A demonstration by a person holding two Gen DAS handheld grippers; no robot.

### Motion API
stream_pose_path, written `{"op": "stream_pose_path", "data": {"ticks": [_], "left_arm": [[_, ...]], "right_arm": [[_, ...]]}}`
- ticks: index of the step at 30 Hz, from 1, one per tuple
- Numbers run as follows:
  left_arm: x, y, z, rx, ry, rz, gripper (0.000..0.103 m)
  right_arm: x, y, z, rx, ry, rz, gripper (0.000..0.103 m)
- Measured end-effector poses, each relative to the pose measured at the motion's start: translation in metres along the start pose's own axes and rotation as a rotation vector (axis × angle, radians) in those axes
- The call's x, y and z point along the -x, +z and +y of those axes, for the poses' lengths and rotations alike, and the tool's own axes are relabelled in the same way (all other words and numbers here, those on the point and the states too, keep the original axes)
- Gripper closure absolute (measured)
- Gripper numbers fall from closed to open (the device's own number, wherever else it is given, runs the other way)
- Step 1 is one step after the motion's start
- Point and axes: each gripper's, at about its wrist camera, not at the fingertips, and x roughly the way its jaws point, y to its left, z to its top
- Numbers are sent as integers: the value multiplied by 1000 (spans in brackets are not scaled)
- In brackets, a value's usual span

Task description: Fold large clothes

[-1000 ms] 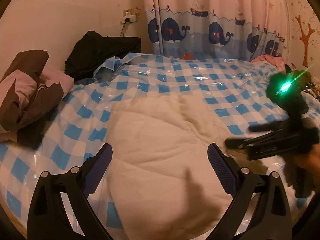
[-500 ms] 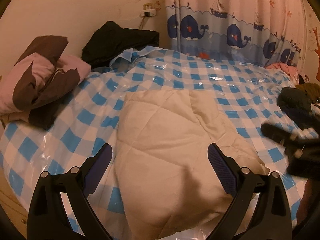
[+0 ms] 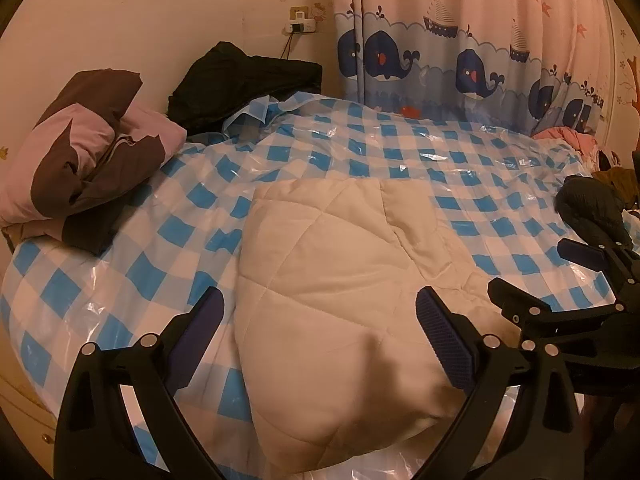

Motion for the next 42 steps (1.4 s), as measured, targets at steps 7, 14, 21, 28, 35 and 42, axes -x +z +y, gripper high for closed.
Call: {"op": "stream_pose_path", "data": {"ticks": [7,14,21,28,35,42], "left_arm": [[0,0,0,-1,-3,0,10],[-1,0,-1,2,1,0,10],[-2,-1,-2,4,0,4,10],[-2,-1,-2,3,1,4,10],[-3,-1,-1,1,-1,4,10],[-2,-1,-2,2,-1,4,10]], "right_arm": [[0,-1,1,9,-11,-5,6],[1,0,0,10,-10,-8,6],[0,0,0,8,-10,-7,6],[0,0,1,9,-12,-5,6],[0,0,1,8,-12,-6,6],[1,0,2,7,-12,-7,6]]}}
